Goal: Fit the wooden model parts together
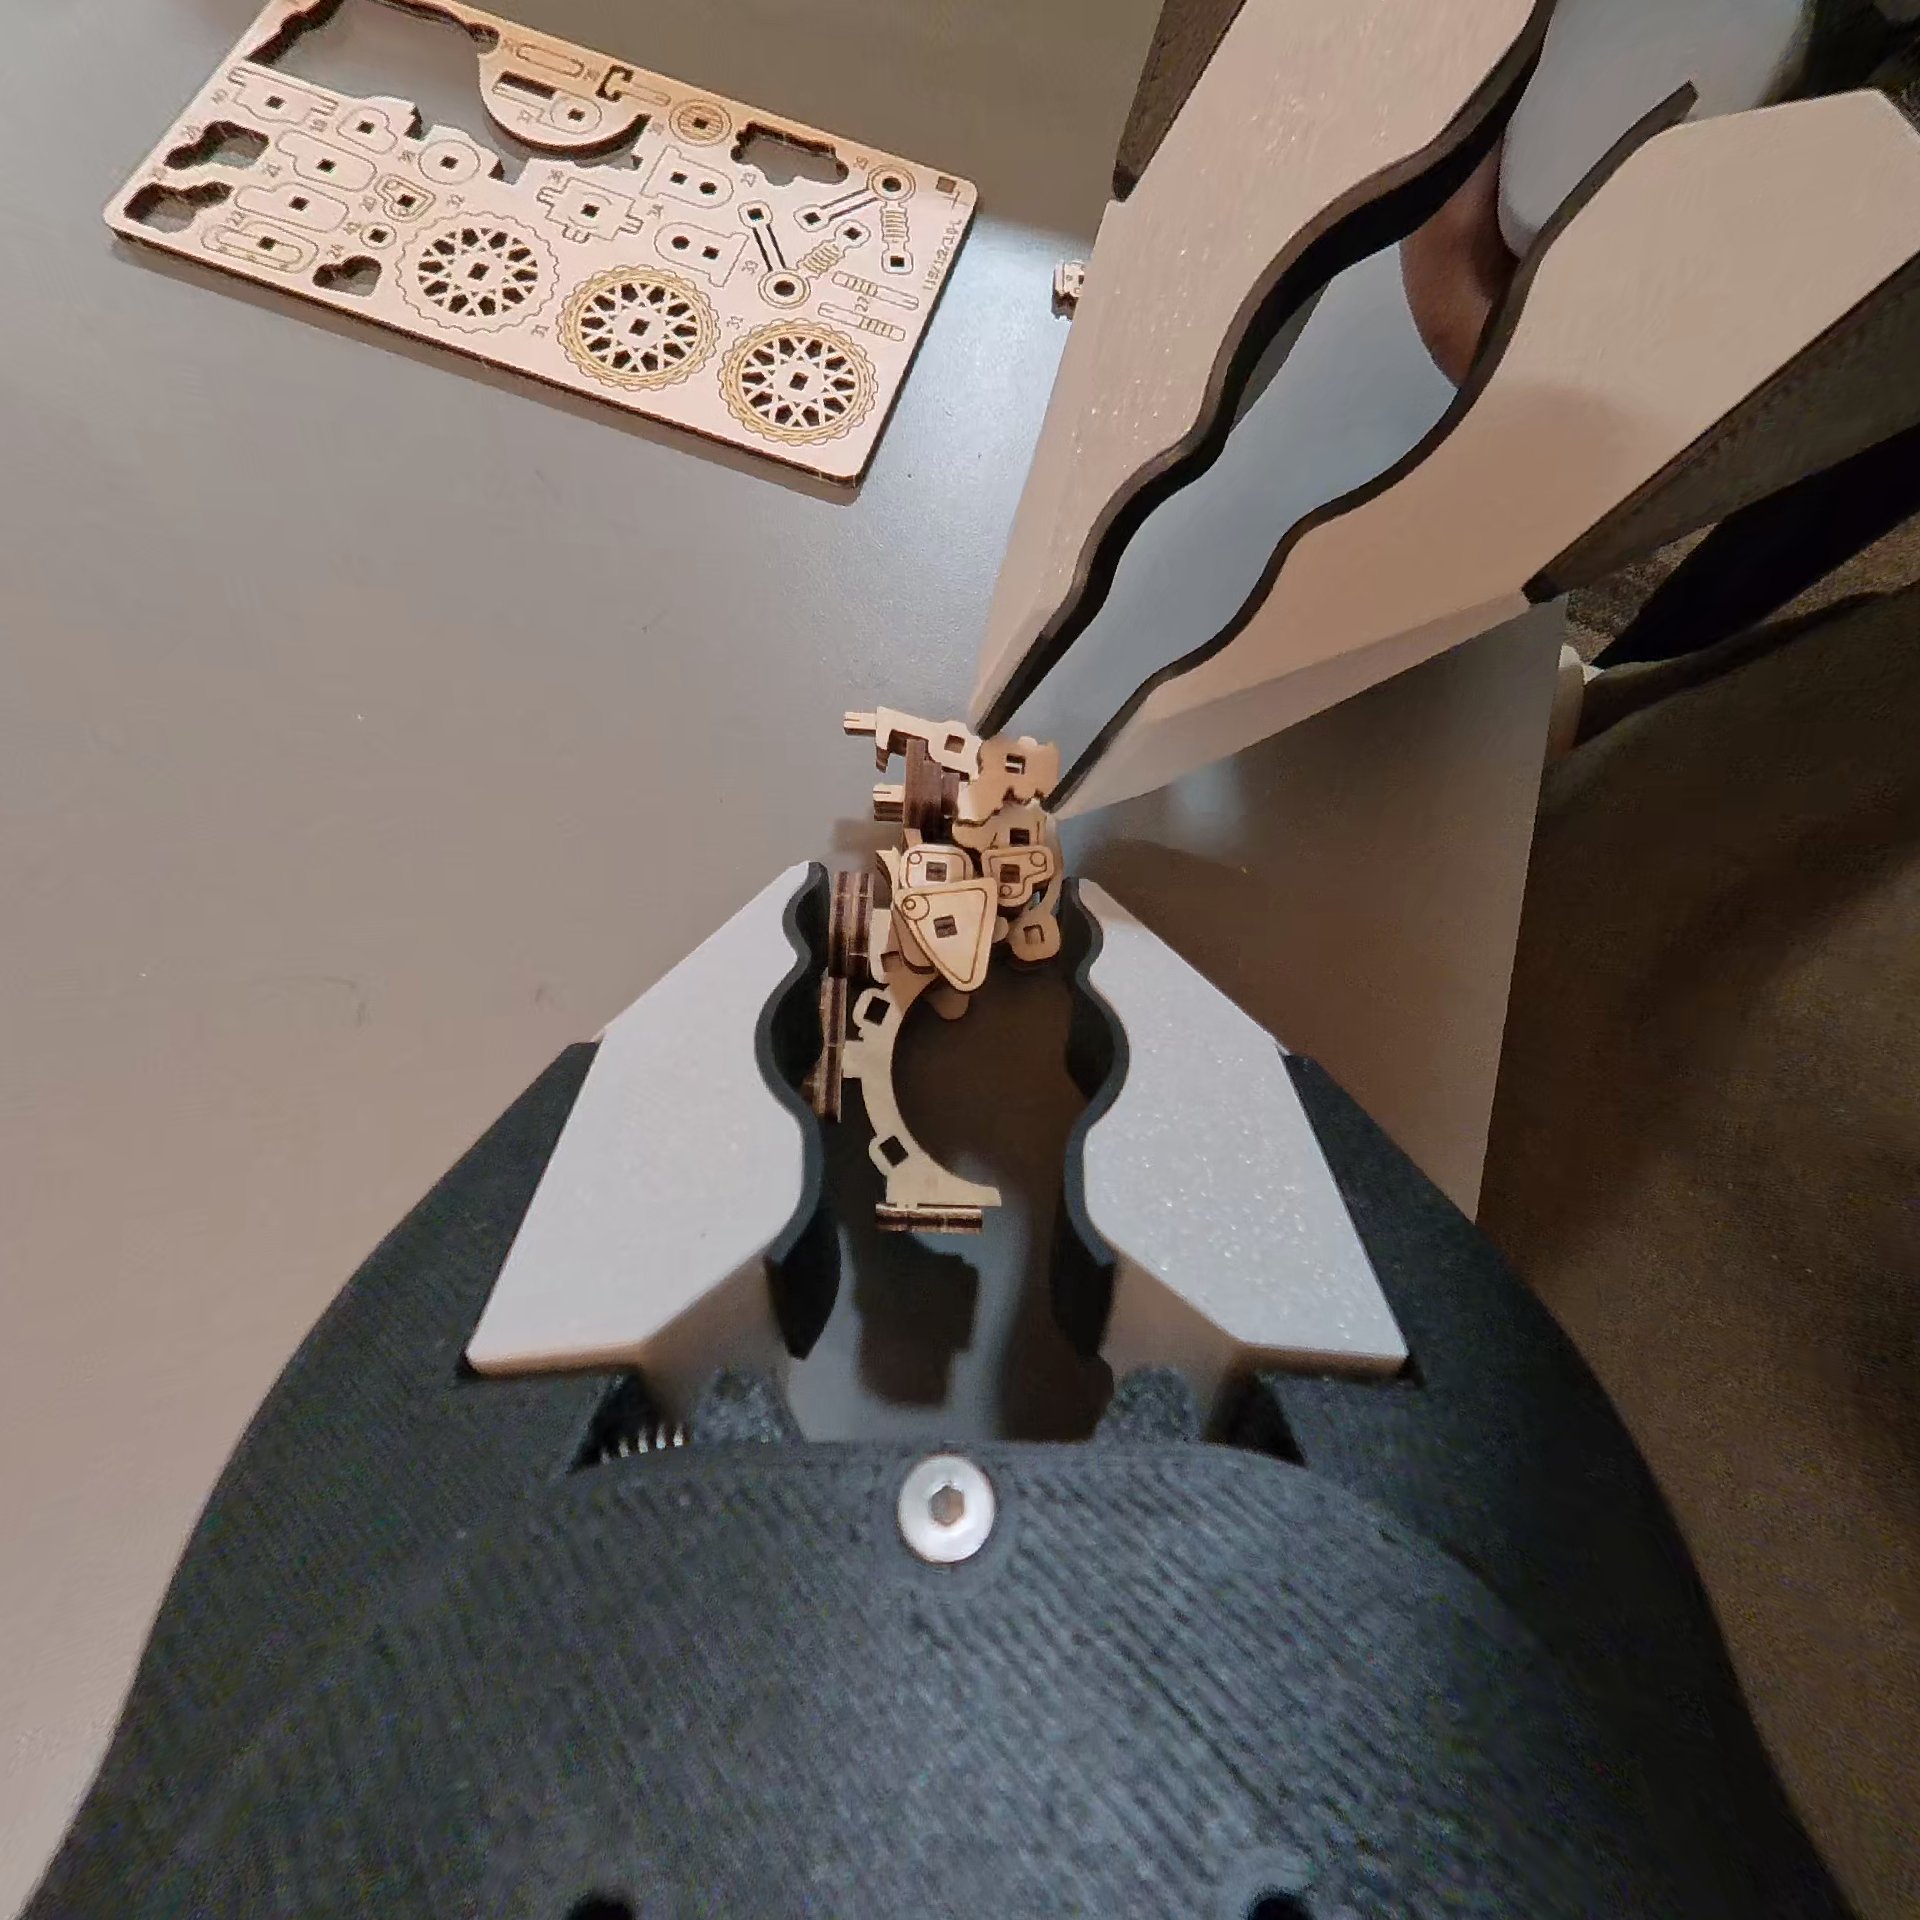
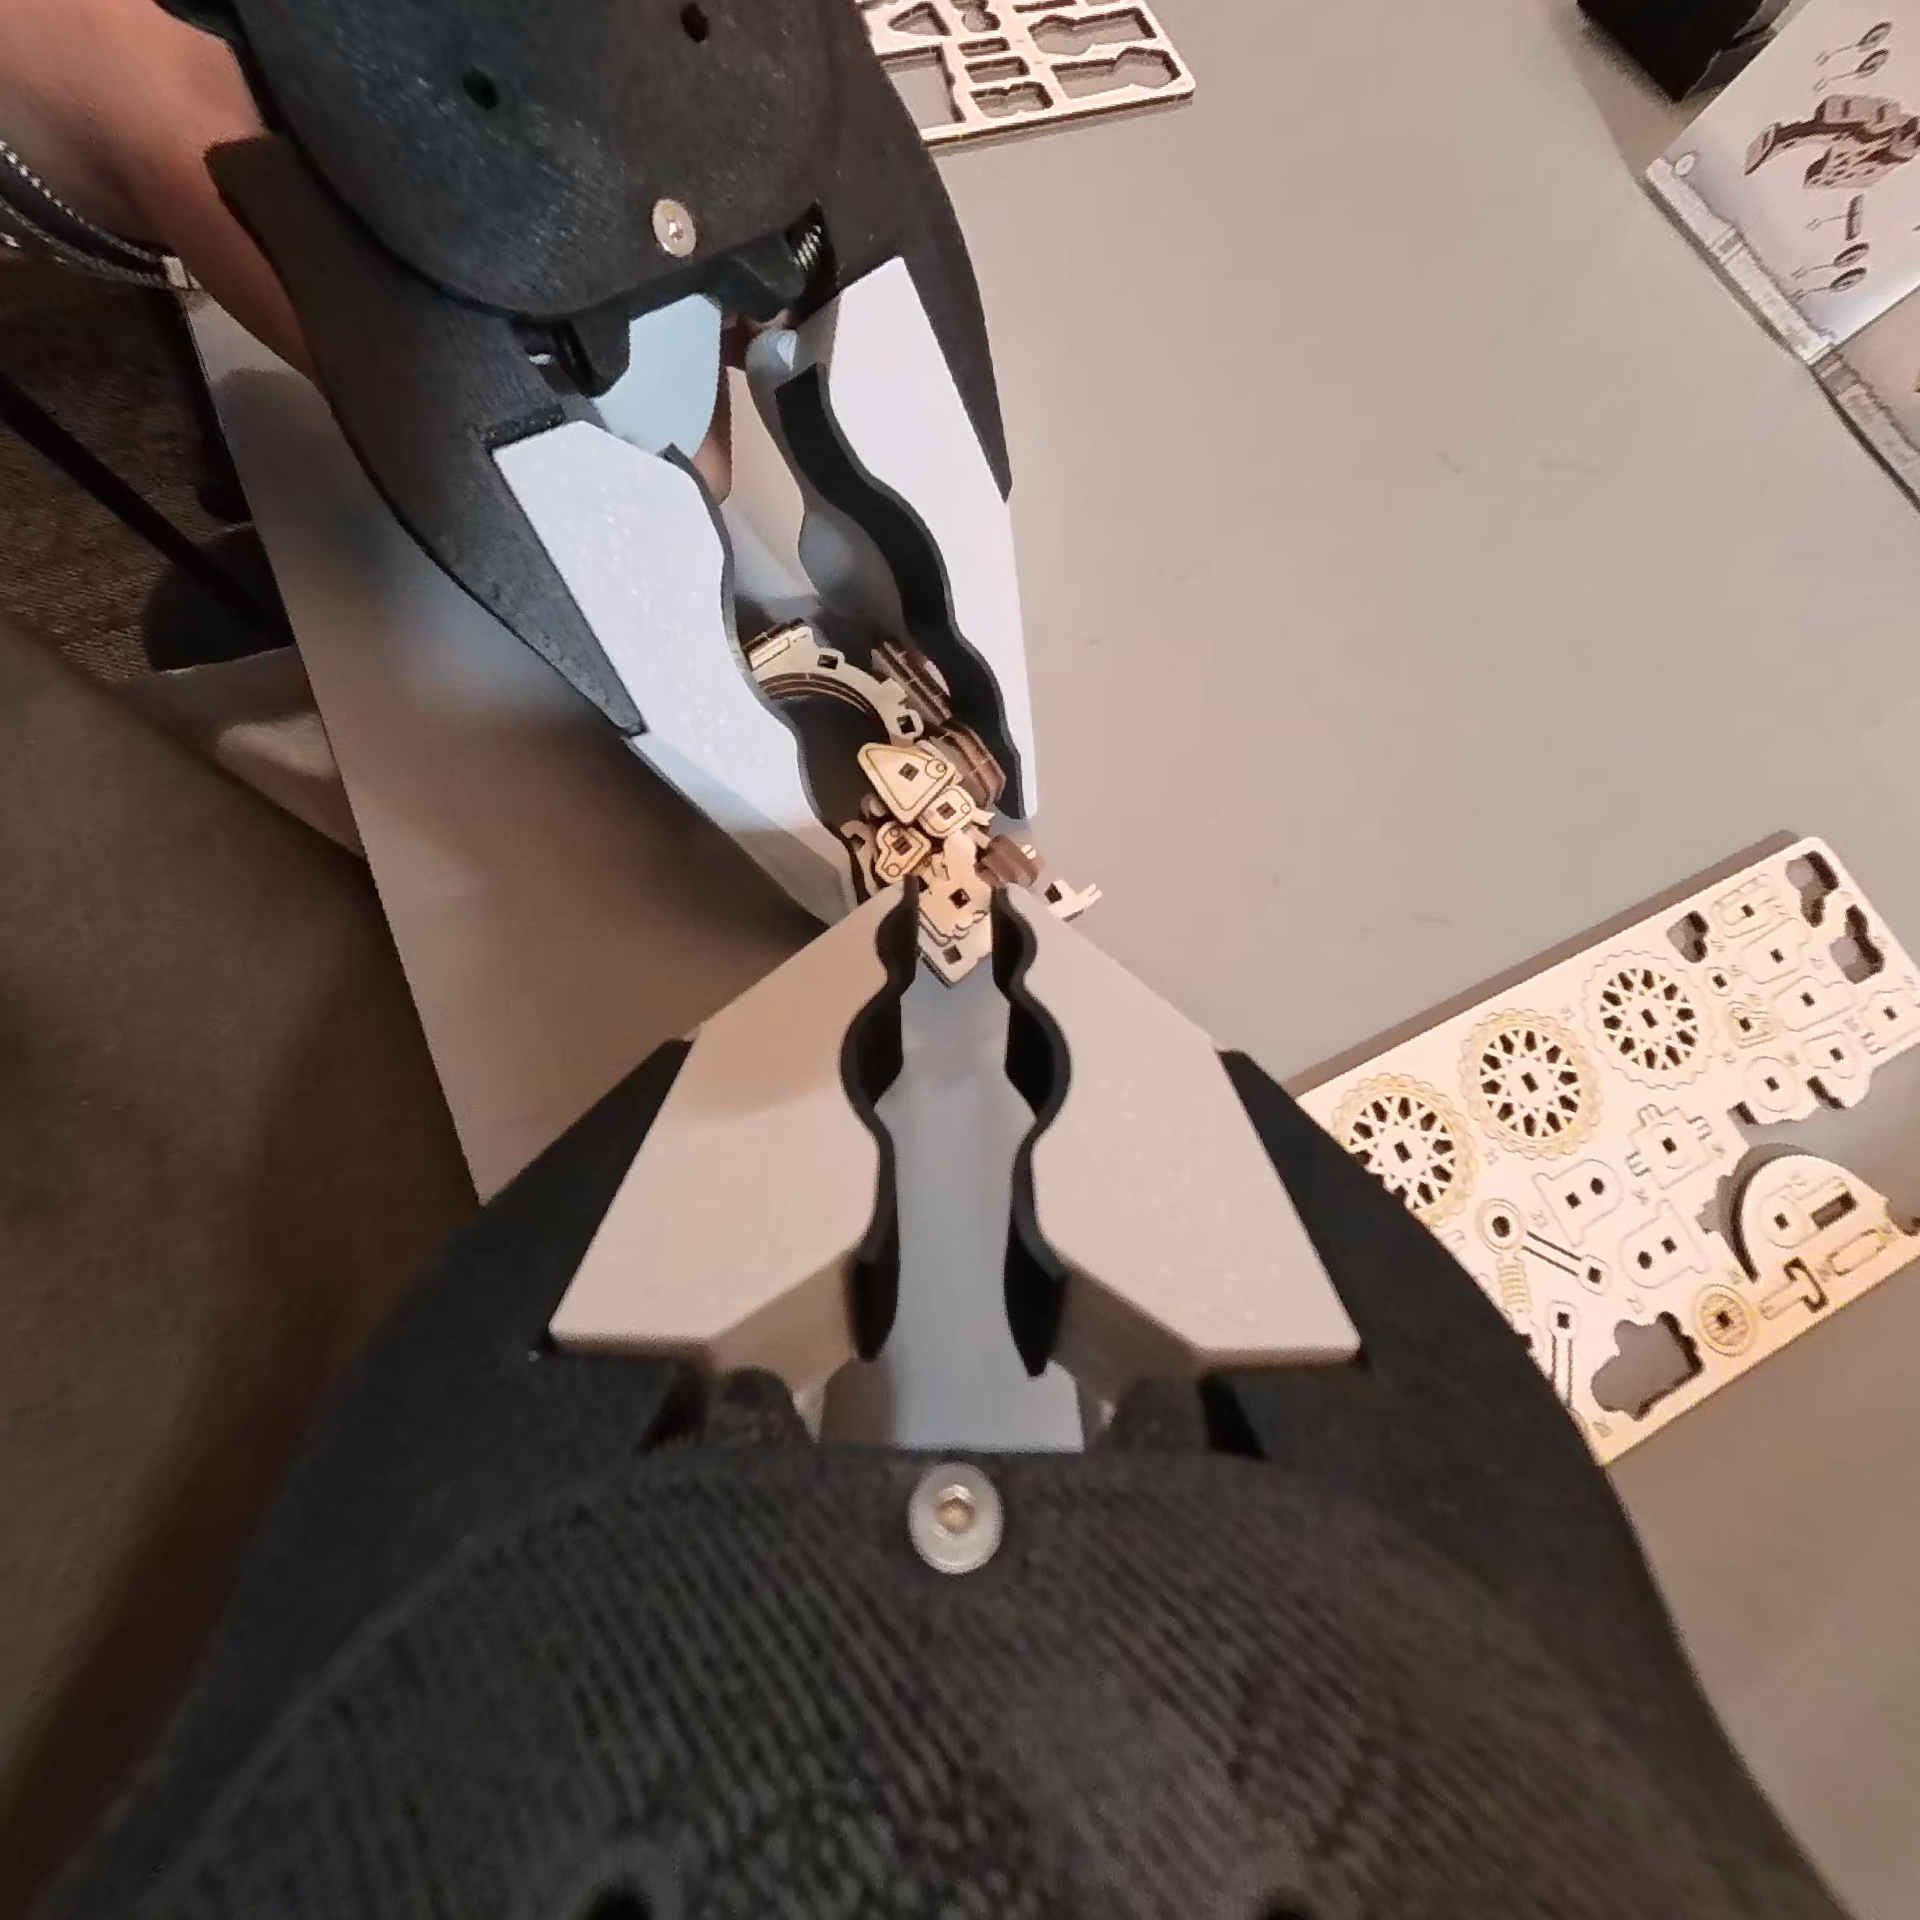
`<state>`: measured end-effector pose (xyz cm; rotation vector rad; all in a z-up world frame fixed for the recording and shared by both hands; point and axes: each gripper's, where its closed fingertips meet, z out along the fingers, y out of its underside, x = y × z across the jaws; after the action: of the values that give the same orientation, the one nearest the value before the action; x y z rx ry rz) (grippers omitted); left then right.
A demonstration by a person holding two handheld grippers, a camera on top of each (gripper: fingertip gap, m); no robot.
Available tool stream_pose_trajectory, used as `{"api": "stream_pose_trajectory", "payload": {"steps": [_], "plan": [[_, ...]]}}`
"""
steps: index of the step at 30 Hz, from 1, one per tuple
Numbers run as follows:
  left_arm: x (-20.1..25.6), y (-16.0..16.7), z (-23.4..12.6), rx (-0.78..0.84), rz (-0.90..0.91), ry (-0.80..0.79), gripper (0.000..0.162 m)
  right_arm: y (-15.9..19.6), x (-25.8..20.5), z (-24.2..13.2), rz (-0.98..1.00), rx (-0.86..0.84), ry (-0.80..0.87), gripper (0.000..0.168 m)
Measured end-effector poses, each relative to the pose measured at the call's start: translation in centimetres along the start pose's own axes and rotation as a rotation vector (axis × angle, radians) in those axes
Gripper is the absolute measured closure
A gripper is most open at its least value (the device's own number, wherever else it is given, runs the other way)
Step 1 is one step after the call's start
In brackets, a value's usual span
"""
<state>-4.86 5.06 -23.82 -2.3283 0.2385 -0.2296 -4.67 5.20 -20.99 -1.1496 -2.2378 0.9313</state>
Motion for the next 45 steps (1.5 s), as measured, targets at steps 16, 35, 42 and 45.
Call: {"api": "stream_pose_trajectory", "payload": {"steps": [16,35,42,45], "plan": [[0.0,0.0,0.0,-0.002,0.005,-0.004,0.119,0.1,-0.1,0.0,-0.021,-0.013,-0.011,0.156],[0.1,0.1,0.1,-0.004,0.026,-0.018,0.119,0.6,-0.1,0.0,0.074,-0.004,-0.062,0.129],[-0.3,-0.3,-0.1,0.022,0.017,-0.035,0.118,-1.1,1.4,-1.8,0.317,0.180,-0.144,0.118],[-1.1,-1.1,-0.6,0.077,0.027,-0.085,0.118,-1.9,2.3,-3.0,0.524,0.309,-0.274,0.115]]}}
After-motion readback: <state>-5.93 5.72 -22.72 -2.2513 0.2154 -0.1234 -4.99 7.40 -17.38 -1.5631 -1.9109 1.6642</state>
